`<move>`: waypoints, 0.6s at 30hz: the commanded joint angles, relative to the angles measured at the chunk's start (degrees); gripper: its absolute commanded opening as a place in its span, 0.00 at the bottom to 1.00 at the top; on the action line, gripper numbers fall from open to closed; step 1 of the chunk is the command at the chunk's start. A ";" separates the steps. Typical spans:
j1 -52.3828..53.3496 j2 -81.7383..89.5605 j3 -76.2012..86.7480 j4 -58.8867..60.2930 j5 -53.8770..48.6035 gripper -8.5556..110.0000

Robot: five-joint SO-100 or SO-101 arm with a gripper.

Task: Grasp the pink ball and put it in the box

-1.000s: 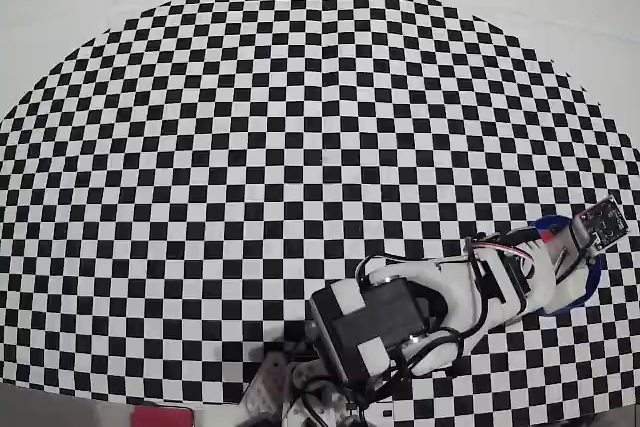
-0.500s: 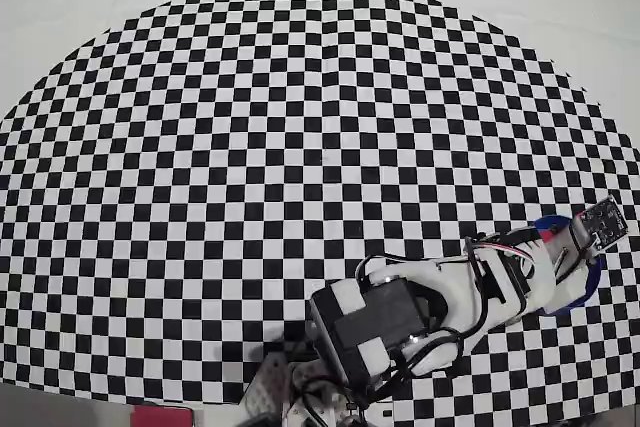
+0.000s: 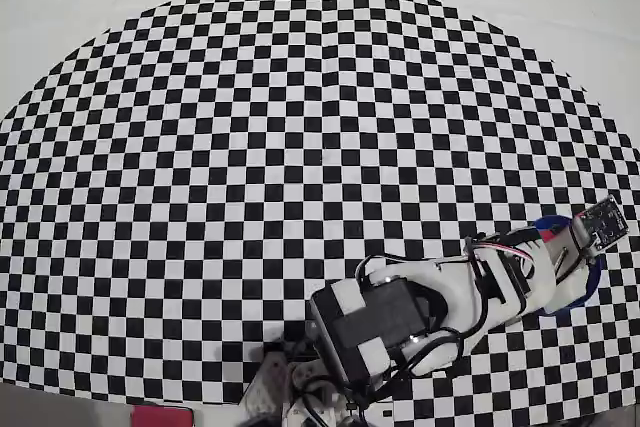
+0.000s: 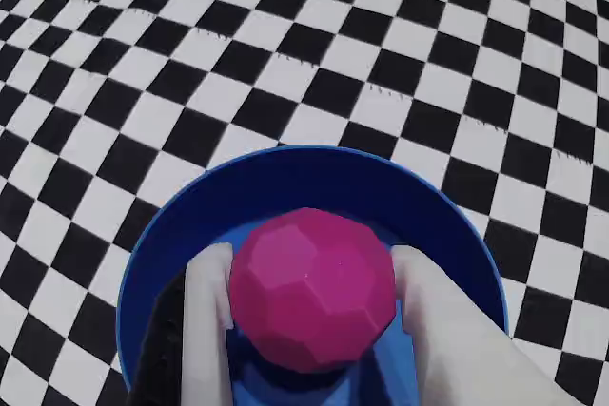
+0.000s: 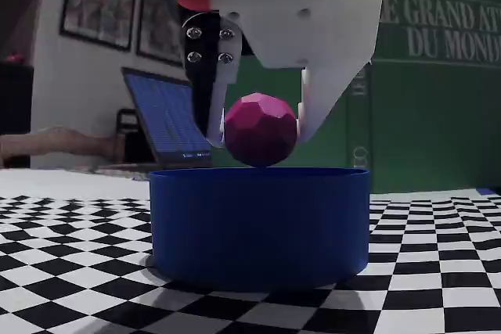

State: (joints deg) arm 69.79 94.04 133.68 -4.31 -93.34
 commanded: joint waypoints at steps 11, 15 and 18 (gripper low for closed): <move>-0.35 2.90 -1.23 -1.58 0.35 0.32; -1.85 6.77 -0.97 -1.32 3.52 0.32; -4.04 11.60 0.53 -1.05 7.56 0.32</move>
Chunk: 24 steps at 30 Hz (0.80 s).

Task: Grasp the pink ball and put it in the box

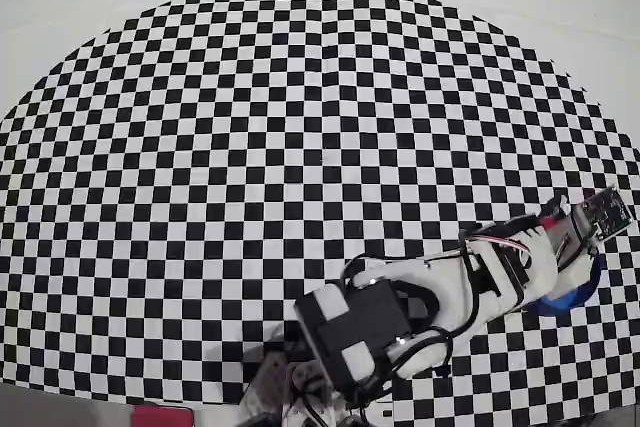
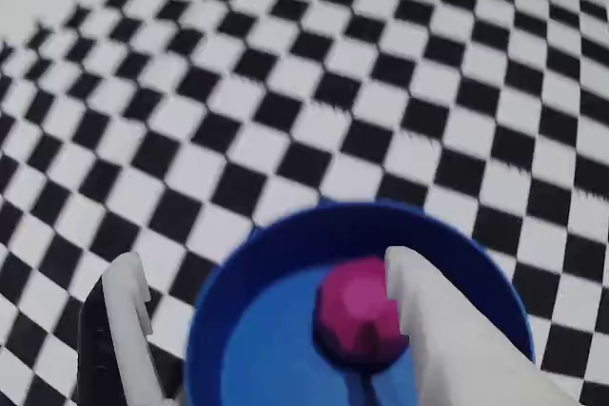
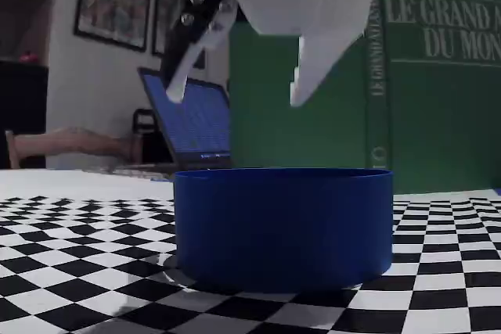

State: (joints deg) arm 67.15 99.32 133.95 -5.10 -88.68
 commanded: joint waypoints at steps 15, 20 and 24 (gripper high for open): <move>-27.69 29.00 6.77 0.00 42.54 0.09; -36.12 33.66 8.17 0.18 57.13 0.07; -41.75 38.76 10.99 2.64 66.27 0.07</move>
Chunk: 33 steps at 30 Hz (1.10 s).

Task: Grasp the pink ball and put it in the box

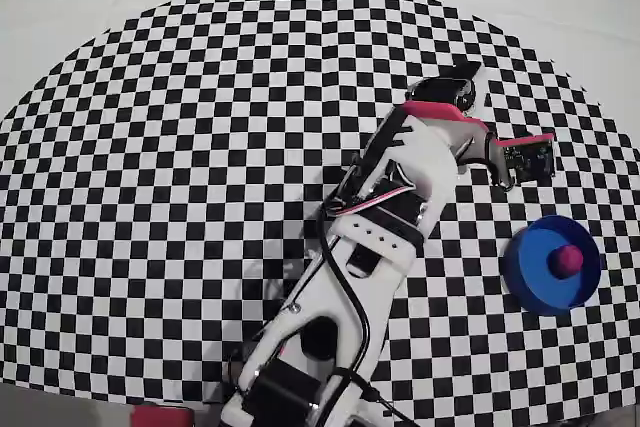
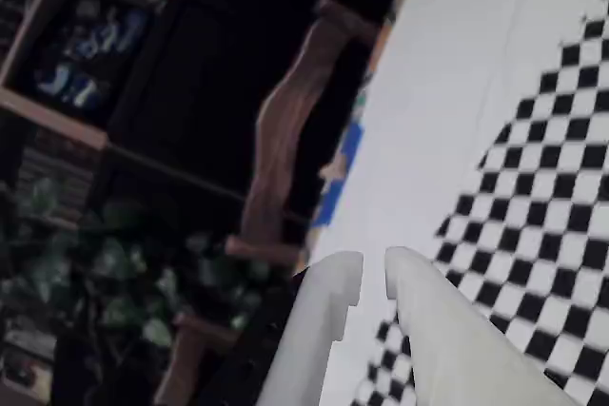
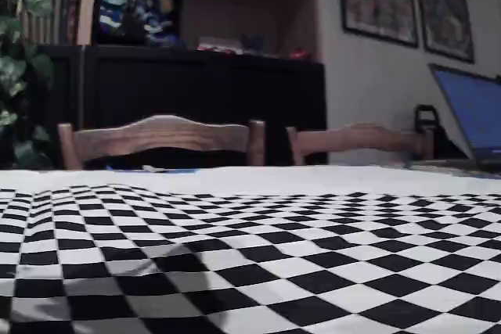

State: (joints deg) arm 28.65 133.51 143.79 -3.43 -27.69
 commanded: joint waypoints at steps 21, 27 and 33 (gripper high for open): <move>-28.39 52.82 34.54 33.75 20.13 0.07; -32.26 52.82 34.54 42.63 20.65 0.07; -32.34 52.82 34.54 49.04 20.21 0.07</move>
